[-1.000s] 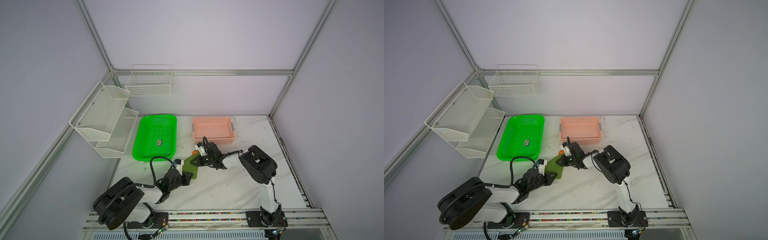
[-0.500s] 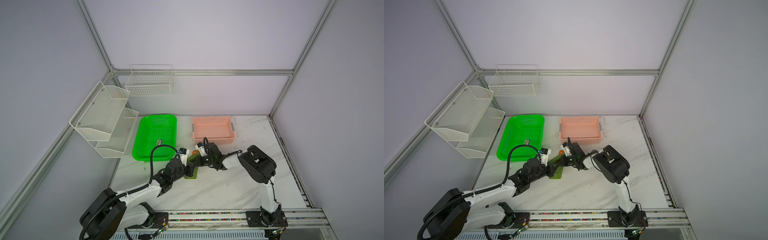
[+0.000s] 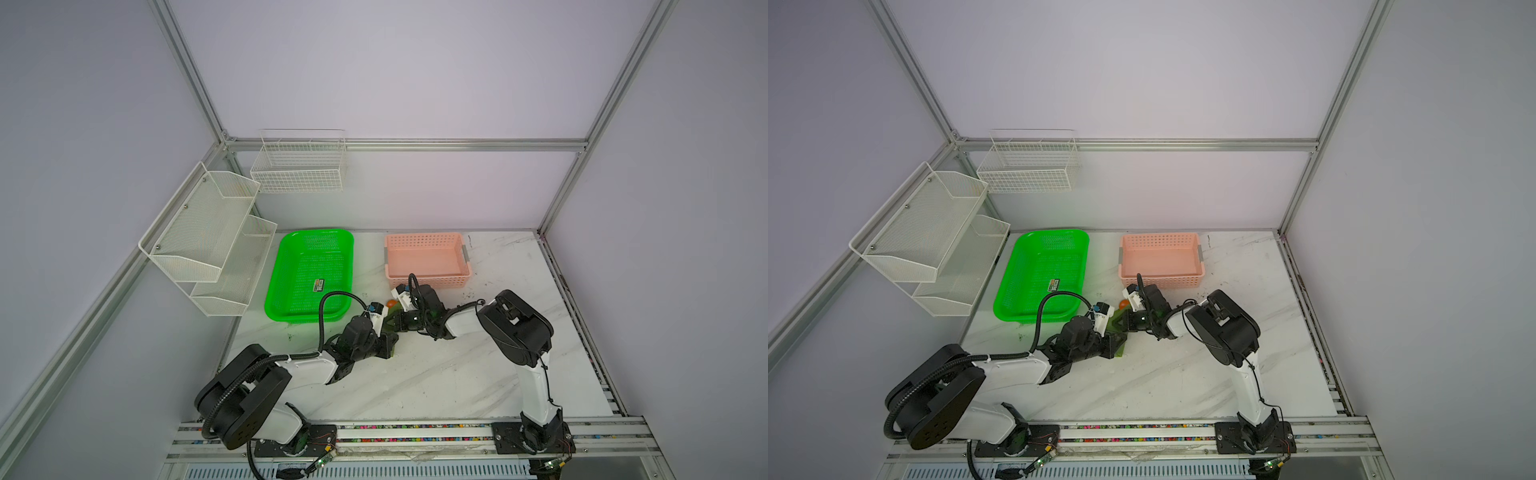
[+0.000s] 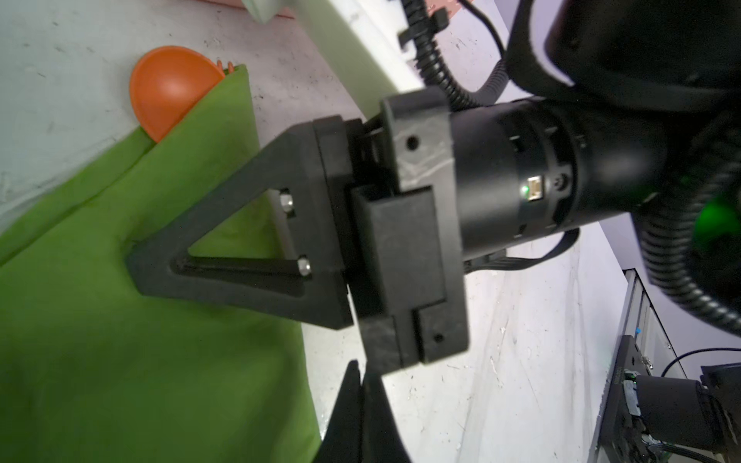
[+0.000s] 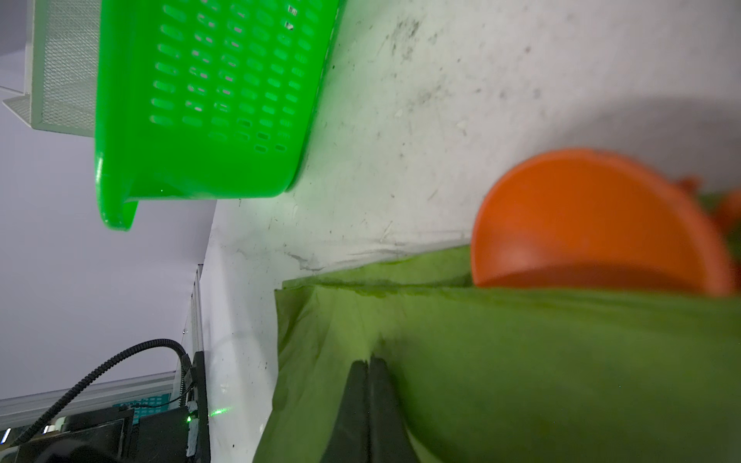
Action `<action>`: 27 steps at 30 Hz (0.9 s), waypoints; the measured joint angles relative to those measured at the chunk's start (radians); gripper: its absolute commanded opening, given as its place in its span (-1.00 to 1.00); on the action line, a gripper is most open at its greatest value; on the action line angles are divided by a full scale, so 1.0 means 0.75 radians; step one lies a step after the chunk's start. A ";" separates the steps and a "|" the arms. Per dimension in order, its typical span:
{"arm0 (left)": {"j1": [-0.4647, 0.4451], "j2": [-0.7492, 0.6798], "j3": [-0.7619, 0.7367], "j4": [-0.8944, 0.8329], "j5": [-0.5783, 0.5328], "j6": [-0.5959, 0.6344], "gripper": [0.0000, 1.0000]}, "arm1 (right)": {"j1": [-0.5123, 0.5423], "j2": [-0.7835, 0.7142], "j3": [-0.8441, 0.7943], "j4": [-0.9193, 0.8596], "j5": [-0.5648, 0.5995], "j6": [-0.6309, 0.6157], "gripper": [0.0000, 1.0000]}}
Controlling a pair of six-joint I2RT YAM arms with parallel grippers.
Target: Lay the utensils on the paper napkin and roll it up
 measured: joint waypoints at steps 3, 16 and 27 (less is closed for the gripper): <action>0.013 0.051 -0.001 0.032 0.001 -0.001 -1.00 | 0.000 0.000 0.000 -0.001 -0.001 0.001 -1.00; 0.051 0.184 -0.036 0.184 0.025 -0.014 -1.00 | 0.001 0.000 0.004 -0.009 -0.001 0.000 -1.00; 0.052 0.255 -0.238 0.587 0.087 -0.138 -1.00 | 0.001 0.000 0.011 -0.024 -0.001 -0.001 -1.00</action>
